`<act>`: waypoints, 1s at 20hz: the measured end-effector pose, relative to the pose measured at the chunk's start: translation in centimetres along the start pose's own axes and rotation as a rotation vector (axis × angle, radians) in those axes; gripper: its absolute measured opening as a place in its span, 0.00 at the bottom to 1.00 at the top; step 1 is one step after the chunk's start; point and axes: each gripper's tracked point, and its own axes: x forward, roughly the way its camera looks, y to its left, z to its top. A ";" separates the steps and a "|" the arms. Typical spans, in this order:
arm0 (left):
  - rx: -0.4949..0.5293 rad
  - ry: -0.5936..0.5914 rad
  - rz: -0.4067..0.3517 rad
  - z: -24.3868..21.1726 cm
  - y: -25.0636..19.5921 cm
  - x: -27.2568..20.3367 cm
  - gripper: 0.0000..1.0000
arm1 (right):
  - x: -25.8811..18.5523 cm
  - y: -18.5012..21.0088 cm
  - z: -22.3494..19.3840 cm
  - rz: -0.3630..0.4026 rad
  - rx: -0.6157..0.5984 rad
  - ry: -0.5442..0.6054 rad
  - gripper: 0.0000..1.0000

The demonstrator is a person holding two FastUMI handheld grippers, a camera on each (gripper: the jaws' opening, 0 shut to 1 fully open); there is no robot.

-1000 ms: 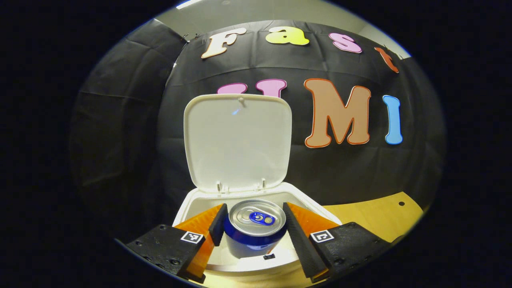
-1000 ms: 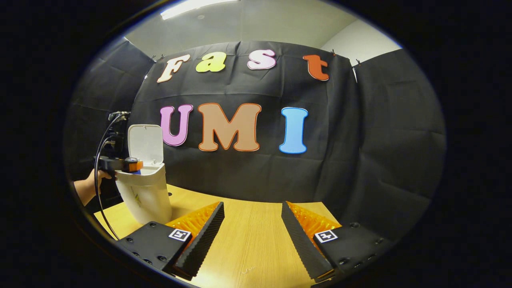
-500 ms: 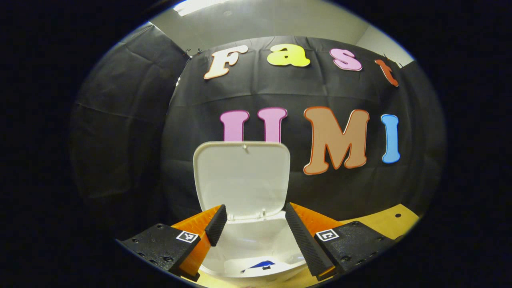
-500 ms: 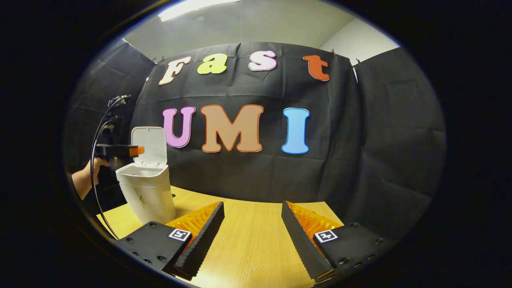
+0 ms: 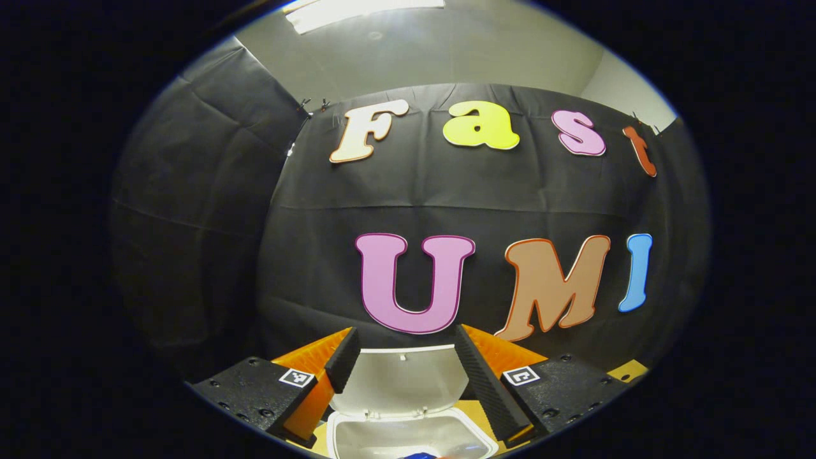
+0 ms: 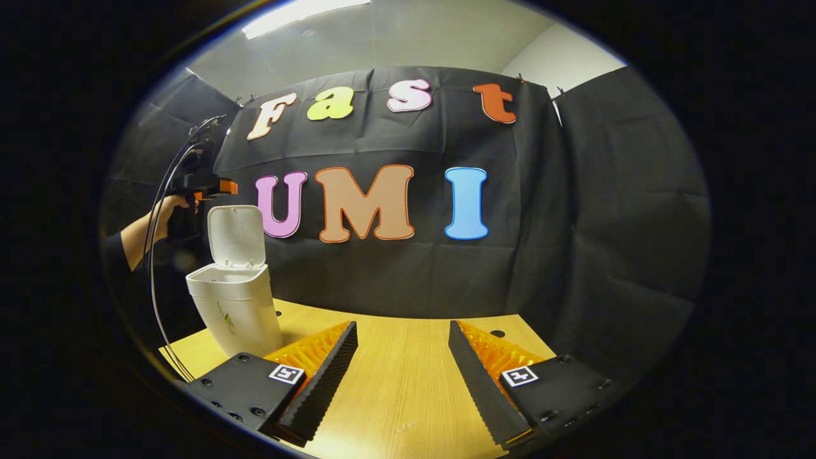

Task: Press the lid of the desktop garbage bin to open it, pick up the crumpled paper on the desktop and throw it into the bin, then pick up the pop can on the desktop and drop it into the bin, and finally close the garbage bin lid.

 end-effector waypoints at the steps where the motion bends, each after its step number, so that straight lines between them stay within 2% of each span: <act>1: -0.007 0.012 0.004 0.0 0.3 1.1 0.92 | 0.0 -0.2 -0.2 -0.006 0.004 0.005 0.96; 2: -0.015 0.022 0.011 -0.3 0.5 2.0 0.91 | -0.1 -0.4 -0.4 -0.013 0.008 0.010 1.00; 5: -0.026 0.064 0.027 -1.8 0.9 3.8 0.92 | -0.3 -0.7 -0.6 -0.030 0.010 0.014 1.00; 10: 0.027 0.124 0.037 -4.2 0.8 4.9 0.92 | -0.3 -0.6 -0.8 -0.032 -0.011 0.026 1.00; 14: 0.036 0.140 0.025 -4.4 0.1 2.9 0.93 | 0.1 0.0 -0.8 -0.008 -0.003 0.029 1.00; 19: 0.045 0.142 0.006 -5.8 -1.0 -2.1 0.93 | 0.8 1.2 -1.0 0.044 -0.002 0.030 1.00; 20: 0.039 0.136 0.004 -6.1 -1.3 -3.2 0.93 | 0.9 1.3 -1.4 0.056 -0.004 0.036 0.96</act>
